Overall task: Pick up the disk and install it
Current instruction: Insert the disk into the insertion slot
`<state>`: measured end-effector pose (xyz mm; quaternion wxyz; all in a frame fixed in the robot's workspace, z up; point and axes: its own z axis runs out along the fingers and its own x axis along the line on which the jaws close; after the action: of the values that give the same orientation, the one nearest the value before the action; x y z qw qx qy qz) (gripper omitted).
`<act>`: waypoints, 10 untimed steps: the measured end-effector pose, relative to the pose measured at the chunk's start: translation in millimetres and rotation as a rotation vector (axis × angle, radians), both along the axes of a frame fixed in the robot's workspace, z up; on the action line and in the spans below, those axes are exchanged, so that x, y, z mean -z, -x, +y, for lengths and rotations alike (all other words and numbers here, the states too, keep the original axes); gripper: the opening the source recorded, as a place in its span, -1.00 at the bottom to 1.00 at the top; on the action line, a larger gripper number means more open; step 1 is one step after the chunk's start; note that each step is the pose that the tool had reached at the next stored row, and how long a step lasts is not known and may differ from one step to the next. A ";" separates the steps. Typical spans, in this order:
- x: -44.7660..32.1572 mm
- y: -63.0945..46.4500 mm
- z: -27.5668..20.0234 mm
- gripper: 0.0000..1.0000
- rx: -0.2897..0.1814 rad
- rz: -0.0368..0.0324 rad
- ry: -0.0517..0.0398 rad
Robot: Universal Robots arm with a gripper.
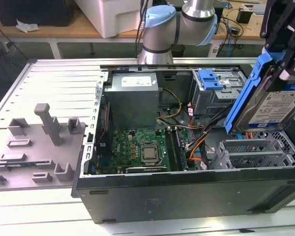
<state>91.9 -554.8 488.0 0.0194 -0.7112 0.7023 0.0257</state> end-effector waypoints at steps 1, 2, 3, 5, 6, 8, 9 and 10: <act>0.2 -0.2 0.0 -0.26 0.000 0.0000 0.0032; 0.7 -0.5 0.0 -0.26 0.000 0.0000 0.0054; 0.9 -0.7 0.0 -0.26 0.000 -0.0001 0.0077; 1.6 -1.5 0.0 -0.26 0.000 -0.0001 0.0098; 1.9 -2.0 0.1 -0.26 0.000 -0.0001 0.0115; 2.4 -2.6 0.9 -0.26 0.000 -0.0001 0.0144; 2.7 -2.8 1.5 -0.26 0.000 -0.0001 0.0150; 3.0 -3.2 2.2 -0.26 0.000 -0.0001 0.0153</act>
<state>95.1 -552.7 485.0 0.0140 -0.7112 0.7025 0.0202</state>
